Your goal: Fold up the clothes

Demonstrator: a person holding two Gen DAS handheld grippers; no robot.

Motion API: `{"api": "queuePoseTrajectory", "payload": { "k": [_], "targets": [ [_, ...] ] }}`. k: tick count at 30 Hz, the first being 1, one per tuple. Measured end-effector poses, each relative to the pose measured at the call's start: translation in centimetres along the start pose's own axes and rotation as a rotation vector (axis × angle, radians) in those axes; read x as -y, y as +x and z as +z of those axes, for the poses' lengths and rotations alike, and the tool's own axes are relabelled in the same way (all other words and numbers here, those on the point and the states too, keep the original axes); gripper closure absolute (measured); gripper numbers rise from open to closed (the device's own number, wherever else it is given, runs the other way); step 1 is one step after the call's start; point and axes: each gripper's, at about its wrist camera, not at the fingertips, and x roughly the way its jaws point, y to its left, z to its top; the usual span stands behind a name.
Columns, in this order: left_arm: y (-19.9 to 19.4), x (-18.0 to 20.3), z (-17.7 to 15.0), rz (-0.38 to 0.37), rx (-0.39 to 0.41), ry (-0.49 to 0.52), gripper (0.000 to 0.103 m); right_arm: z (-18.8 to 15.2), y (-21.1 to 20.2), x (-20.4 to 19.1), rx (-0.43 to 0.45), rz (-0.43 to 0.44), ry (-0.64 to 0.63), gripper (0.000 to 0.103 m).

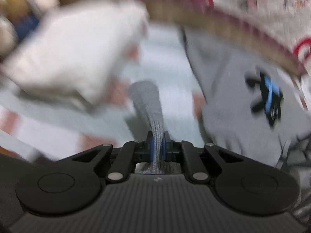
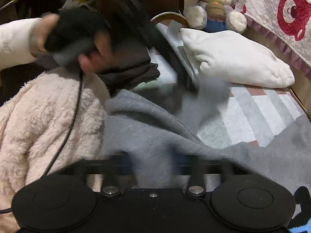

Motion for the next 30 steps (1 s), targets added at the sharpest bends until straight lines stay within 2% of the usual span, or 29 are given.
{"api": "queuePoseTrajectory", "payload": {
  "k": [1, 4, 7, 8, 9, 11, 12, 14, 16, 18, 20, 23, 25, 27, 28, 29, 30],
  "targets": [
    [-1.5, -0.6, 0.8, 0.038, 0.057, 0.002, 0.096, -0.2, -0.5, 0.7, 0.028, 0.010, 0.051, 0.097],
    [-3.4, -3.4, 3.1, 0.136, 0.127, -0.065, 0.095, -2.5, -1.9, 4.1, 0.109, -0.032, 0.287, 0.098],
    [-0.8, -5.8, 4.7, 0.154, 0.075, -0.185, 0.093, -5.0, -3.3, 7.6, 0.189, -0.085, 0.534, 0.098],
    [0.8, -6.1, 5.0, 0.156, 0.045, -0.215, 0.092, -5.8, -3.3, 8.7, 0.190, -0.113, 0.594, 0.098],
    [2.6, -5.9, 5.2, 0.166, 0.020, -0.199, 0.091, -6.8, -3.0, 9.6, 0.166, -0.149, 0.637, 0.098],
    [5.6, -4.7, 5.1, 0.184, 0.025, -0.175, 0.087, -8.5, -2.3, 10.8, 0.110, -0.189, 0.718, 0.098],
    [6.3, -4.7, 4.7, 0.163, 0.017, -0.216, 0.084, -9.4, -1.9, 11.3, 0.088, -0.198, 0.759, 0.098],
    [7.3, -4.9, 3.7, 0.110, -0.008, -0.318, 0.065, -10.6, -1.8, 11.9, 0.080, -0.192, 0.817, 0.098],
    [8.3, -5.1, 2.7, 0.057, -0.034, -0.421, 0.053, -11.3, -2.2, 12.0, 0.091, -0.188, 0.857, 0.098],
    [8.8, -5.3, 1.5, 0.009, -0.057, -0.509, 0.053, -11.4, -2.7, 12.1, 0.097, -0.200, 0.869, 0.098],
    [8.5, -5.4, 0.0, -0.026, -0.074, -0.556, 0.049, -11.2, -2.9, 12.2, 0.087, -0.234, 0.859, 0.098],
    [8.1, -4.6, -1.2, -0.061, -0.091, -0.525, 0.041, -11.1, -2.8, 12.6, 0.074, -0.255, 0.874, 0.097],
    [8.1, -3.7, -1.6, -0.066, -0.112, -0.472, 0.040, -11.1, -2.6, 12.9, 0.071, -0.267, 0.885, 0.095],
    [8.4, -2.4, -1.8, -0.092, -0.150, -0.404, 0.040, -10.8, -2.6, 12.4, 0.056, -0.338, 0.826, 0.085],
    [8.3, -1.8, -2.0, -0.114, -0.156, -0.389, 0.040, -10.8, -3.0, 12.1, 0.048, -0.366, 0.798, 0.070],
    [7.9, -1.4, -2.2, -0.133, -0.151, -0.376, 0.039, -10.7, -3.3, 11.8, 0.040, -0.393, 0.769, 0.065],
    [7.6, -1.0, -2.3, -0.142, -0.142, -0.363, 0.039, -10.7, -3.7, 11.4, 0.032, -0.421, 0.740, 0.065]
  ]
}}
